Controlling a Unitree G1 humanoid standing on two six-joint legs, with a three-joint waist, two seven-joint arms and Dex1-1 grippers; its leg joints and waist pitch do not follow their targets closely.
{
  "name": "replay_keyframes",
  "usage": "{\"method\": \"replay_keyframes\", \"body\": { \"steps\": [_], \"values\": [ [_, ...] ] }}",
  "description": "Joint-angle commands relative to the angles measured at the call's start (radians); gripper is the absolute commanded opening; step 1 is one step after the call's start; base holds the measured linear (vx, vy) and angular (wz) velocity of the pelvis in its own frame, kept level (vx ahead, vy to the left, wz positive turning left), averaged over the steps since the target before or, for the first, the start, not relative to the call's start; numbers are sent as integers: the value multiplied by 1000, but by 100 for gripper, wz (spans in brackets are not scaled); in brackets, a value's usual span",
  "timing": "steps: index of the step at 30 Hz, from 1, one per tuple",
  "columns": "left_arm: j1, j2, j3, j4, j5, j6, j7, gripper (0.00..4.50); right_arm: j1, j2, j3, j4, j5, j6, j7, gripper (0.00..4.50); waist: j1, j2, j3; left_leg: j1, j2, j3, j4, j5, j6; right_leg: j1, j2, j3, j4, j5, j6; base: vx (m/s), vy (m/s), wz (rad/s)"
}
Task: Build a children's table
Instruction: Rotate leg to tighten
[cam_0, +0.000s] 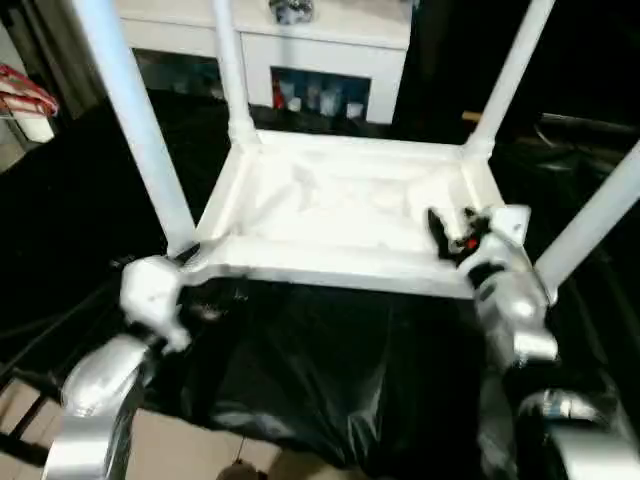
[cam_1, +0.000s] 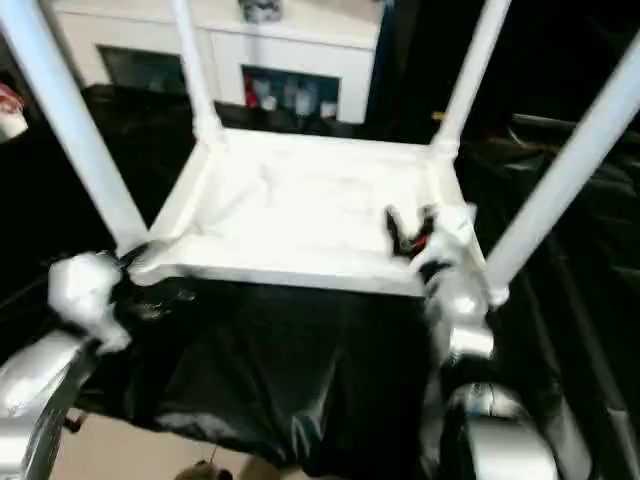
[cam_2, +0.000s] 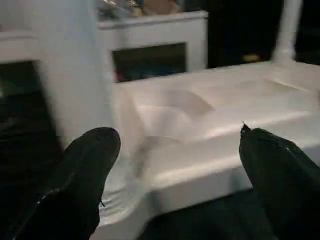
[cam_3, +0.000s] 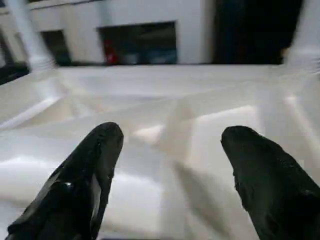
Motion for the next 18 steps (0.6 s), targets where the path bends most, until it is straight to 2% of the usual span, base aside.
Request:
{"method": "replay_keyframes", "body": {
  "steps": [1, 2, 3, 4, 7, 8, 9, 10, 11, 13, 14, 15, 16, 17, 18],
  "values": [
    [12, -13, 27, -9, 15, -43, 47, 445, 27, -8, 17, -65, 1, 23, 22, 362, 0, 7, -58, 17, 17, 2, -80, -353, 25, 36, -33, 36, -94, -281, -158, 0, 0, 0],
    [6, -30, 61, 14, 36, -68, 119, 445, 93, -20, 57, -169, 6, 67, 75, 362, -2, 3, -57, 15, 17, 1, -81, -359, 20, 38, -33, 37, -94, -298, -143, 0, 0, 0],
    [-2, -37, 75, 26, 38, -70, 143, 445, 121, -28, 75, -213, 12, 90, 101, 362, 4, 5, -56, 19, 18, 1, -81, -363, 17, 35, -30, 39, -97, -292, -123, 0, 0, 0],
    [-10, -39, 84, 40, 39, -68, 163, 445, 152, -38, 92, -264, 14, 115, 130, 362, 4, 4, -57, 19, 18, 0, -82, -367, 17, 36, -32, 39, -97, -296, -120, 0, 0, 0],
    [-35, -38, 94, 71, 23, -62, 170, 445, 207, -62, 115, -350, 8, 162, 164, 362, 5, 2, -57, 13, 15, -3, -85, -355, 14, 39, -34, 39, -100, -313, -105, 0, 0, 0],
    [-57, -26, 89, 95, 22, -53, 159, 445, 232, -76, 122, -387, 12, 183, 180, 362, 7, 2, -58, 16, 16, -2, -83, -358, 12, 34, -35, 41, -100, -316, -108, 0, 0, 0],
    [-87, -11, 84, 130, 21, -53, 140, 445, 258, -90, 125, -426, 17, 205, 194, 362, 8, -6, -56, 14, 14, -3, -85, -354, 14, 38, -35, 39, -103, -338, -94, 0, 0, 0],
    [-110, -2, 82, 157, 19, -44, 131, 445, 276, -101, 127, -456, 20, 231, 196, 362, 12, -2, -57, 20, 14, -1, -83, -355, 15, 33, -35, 41, -103, -340, -91, 0, 0, 0],
    [-137, 9, 82, 189, 19, -50, 123, 445, 297, -114, 129, -493, 31, 258, 205, 362, 10, -6, -57, 18, 13, -2, -85, -351, 15, 34, -35, 42, -103, -336, -89, 0, 0, 0],
    [-168, 19, 81, 225, 11, -58, 110, 445, 326, -129, 129, -548, 45, 295, 210, 362, 12, -5, -59, 14, 14, -5, -85, -339, 11, 38, -39, 41, -100, -325, -86, 0, 0, 0],
    [-209, 34, 73, 265, -11, -44, 70, 445, 368, -151, 127, -619, 59, 341, 208, 362, 11, -6, -58, 12, 13, -5, -86, -324, 9, 40, -37, 41, -100, -312, -86, 0, 0, 0],
    [-209, 34, 73, 265, -11, -44, 70, 445, 368, -151, 127, -619, 59, 341, 208, 362, 14, -4, -58, 15, 11, -4, -85, -319, 11, 39, -37, 42, -102, -308, -82, 0, 0, 0],
    [-231, 44, 68, 291, -8, -44, 57, 445, 391, -163, 128, -653, 68, 363, 212, 362, 13, 0, -61, 15, 13, -5, -84, -318, 9, 38, -38, 42, -96, -285, -94, 0, 0, 0],
    [-277, 63, 56, 357, 10, -36, 38, 445, 438, -188, 126, -716, 72, 417, 220, 362, 13, 1, -61, 13, 11, -6, -85, -311, 8, 41, -36, 41, -96, -276, -91, 0, 0, 0],
    [-304, 72, 54, 398, 24, -41, 38, 445, 460, -200, 127, -748, 74, 442, 229, 362, 15, 6, -62, 18, 10, -5, -82, -311, 11, 38, -33, 43, -97, -259, -87, 0, 0, 0]
  ]
}}
